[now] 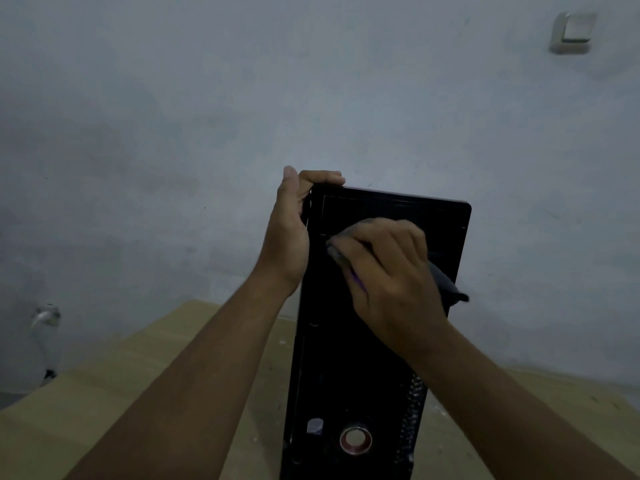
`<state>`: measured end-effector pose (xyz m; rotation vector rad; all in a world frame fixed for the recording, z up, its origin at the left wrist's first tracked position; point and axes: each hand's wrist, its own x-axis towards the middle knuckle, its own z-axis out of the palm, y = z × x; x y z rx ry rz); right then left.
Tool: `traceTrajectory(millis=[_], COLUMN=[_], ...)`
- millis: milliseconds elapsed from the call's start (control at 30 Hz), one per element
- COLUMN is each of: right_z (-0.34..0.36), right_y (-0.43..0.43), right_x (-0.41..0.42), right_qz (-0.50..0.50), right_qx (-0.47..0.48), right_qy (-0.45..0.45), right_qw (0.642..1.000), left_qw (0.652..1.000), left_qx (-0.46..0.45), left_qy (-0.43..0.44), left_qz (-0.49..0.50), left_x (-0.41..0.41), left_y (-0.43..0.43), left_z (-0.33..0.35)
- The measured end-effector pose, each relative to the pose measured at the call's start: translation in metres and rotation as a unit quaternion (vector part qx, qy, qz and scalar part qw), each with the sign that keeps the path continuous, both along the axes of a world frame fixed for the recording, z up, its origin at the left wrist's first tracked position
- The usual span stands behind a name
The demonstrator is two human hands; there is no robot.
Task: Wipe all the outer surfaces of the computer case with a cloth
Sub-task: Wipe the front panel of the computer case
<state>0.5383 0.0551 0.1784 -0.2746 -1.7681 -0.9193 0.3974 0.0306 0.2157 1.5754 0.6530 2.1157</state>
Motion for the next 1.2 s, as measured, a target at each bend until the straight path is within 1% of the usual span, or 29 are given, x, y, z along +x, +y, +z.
traceTrajectory(millis=[33,67,100,200,233,267,400,433,633,700,767,800,900,967,1033,1133,1167,1200], right_z=[-0.005,-0.012,-0.019,-0.023,-0.018,-0.013,-0.003,-0.004,0.011,0.02,0.016,0.007,-0.021,-0.022,-0.013,-0.002,-0.003,-0.007], right_y=[-0.002,-0.004,-0.003,-0.001,0.0,0.0,-0.007,-0.008,-0.013,-0.013,-0.014,-0.013,-0.008,-0.005,-0.002,-0.003,-0.003,-0.003], right_x=[-0.006,-0.011,-0.013,-0.006,-0.005,-0.006,-0.031,-0.036,-0.022,-0.023,-0.029,-0.031,-0.022,-0.011,-0.008,-0.011,-0.012,-0.011], right_qz=[0.005,0.007,0.007,0.003,-0.002,-0.01,-0.03,-0.037,-0.085,-0.093,-0.092,-0.09,-0.072,-0.059,-0.053,-0.037,-0.031,-0.03], right_qx=[-0.018,-0.03,-0.033,-0.003,0.006,0.008,-0.017,-0.02,0.003,0.008,0.003,0.002,0.01,0.014,0.013,-0.014,-0.018,-0.014], right_qy=[0.036,0.043,0.022,-0.086,-0.098,-0.089,0.023,0.027,-0.085,-0.062,-0.035,-0.044,-0.134,-0.167,-0.143,-0.014,0.017,0.026], right_qw=[0.999,0.999,0.999,0.996,0.995,0.996,0.999,0.999,0.993,0.994,0.995,0.995,0.988,0.984,0.988,0.999,0.999,0.999], left_qw=[1.0,1.0,1.0,1.0,1.0,1.0,0.998,0.998,0.996,0.995,0.995,0.996,0.997,0.997,0.997,0.998,0.998,0.998], left_qx=[0.003,0.005,0.007,0.01,0.008,0.005,-0.014,-0.019,-0.029,-0.028,-0.025,-0.022,-0.013,-0.01,-0.006,-0.007,-0.008,-0.01], left_qy=[-0.003,-0.006,-0.004,0.019,0.022,0.024,0.047,0.053,0.084,0.087,0.083,0.078,0.069,0.071,0.071,0.066,0.062,0.058], left_qz=[-0.001,-0.004,-0.008,-0.013,-0.012,-0.012,-0.034,-0.04,-0.027,-0.037,-0.045,-0.045,-0.032,-0.025,-0.017,-0.005,0.004,0.016], left_x=[0.0,0.0,-0.001,-0.004,-0.006,-0.008,-0.016,-0.019,-0.024,-0.025,-0.025,-0.024,-0.021,-0.021,-0.02,-0.016,-0.014,-0.012], left_y=[0.0,0.001,0.001,0.002,0.002,0.002,0.003,0.002,-0.002,0.0,0.001,0.001,-0.001,-0.002,-0.001,-0.001,-0.002,-0.003], left_z=[0.0,-0.001,-0.002,-0.004,-0.004,-0.004,-0.003,-0.003,0.001,0.001,0.0,-0.001,0.001,0.001,0.001,0.0,-0.001,-0.001])
